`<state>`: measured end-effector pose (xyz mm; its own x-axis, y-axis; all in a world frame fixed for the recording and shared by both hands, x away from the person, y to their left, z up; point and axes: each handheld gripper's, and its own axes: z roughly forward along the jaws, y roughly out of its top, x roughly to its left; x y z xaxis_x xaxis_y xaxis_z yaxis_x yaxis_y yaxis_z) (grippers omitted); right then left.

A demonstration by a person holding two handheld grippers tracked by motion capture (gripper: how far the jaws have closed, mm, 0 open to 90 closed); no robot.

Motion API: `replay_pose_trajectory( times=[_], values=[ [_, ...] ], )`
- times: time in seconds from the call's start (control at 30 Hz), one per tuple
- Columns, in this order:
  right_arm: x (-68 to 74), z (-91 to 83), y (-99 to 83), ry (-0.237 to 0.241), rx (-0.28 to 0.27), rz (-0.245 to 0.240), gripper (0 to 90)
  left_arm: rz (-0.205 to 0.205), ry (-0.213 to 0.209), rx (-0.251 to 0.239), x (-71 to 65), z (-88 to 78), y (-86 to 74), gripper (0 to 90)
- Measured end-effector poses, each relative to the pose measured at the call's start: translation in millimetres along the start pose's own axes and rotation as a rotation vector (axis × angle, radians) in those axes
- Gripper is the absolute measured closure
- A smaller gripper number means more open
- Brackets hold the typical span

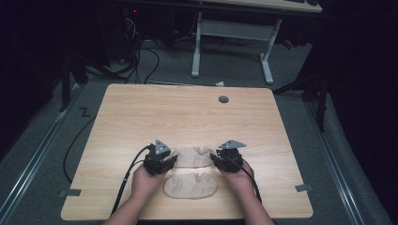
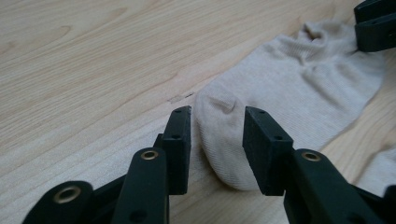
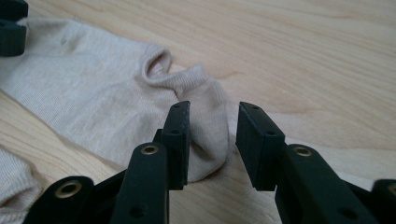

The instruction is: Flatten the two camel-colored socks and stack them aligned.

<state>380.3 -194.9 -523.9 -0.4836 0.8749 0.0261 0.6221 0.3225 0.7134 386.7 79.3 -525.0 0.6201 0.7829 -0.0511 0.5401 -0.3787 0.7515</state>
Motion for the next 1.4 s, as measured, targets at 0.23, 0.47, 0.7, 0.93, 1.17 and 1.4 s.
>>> replay_pose_trajectory(
  times=[0.23, 0.47, 0.7, 0.93, 1.17, 1.4],
  values=[
    [-1.2, 0.6, -4.0, 0.021, 0.001, 0.005, 70.0, -0.002, -0.018, 0.015, -1.0, 4.0, -3.0, 77.4],
    [5.8, -2.9, -2.4, -0.004, -0.011, -0.045, 85.4, -0.009, -0.001, -0.02, -2.8, -0.5, -2.9, 87.0],
    [9.6, -16.8, 4.0, -0.021, -0.087, -0.06, 85.3, 0.001, 0.006, -0.09, -4.4, -15.2, 5.8, 87.1],
    [13.8, -26.5, 6.4, -0.024, -0.125, -0.075, 85.2, 0.013, 0.003, -0.106, -4.5, -24.4, 6.4, 87.1],
    [16.7, -27.7, 6.4, -0.023, -0.129, -0.103, 85.1, 0.014, 0.001, -0.107, -6.1, -26.5, 5.6, 87.0],
    [22.2, -34.2, 5.3, -0.027, -0.144, -0.122, 85.1, 0.022, -0.007, -0.106, -9.8, -30.5, 2.6, 87.0]
  ],
)
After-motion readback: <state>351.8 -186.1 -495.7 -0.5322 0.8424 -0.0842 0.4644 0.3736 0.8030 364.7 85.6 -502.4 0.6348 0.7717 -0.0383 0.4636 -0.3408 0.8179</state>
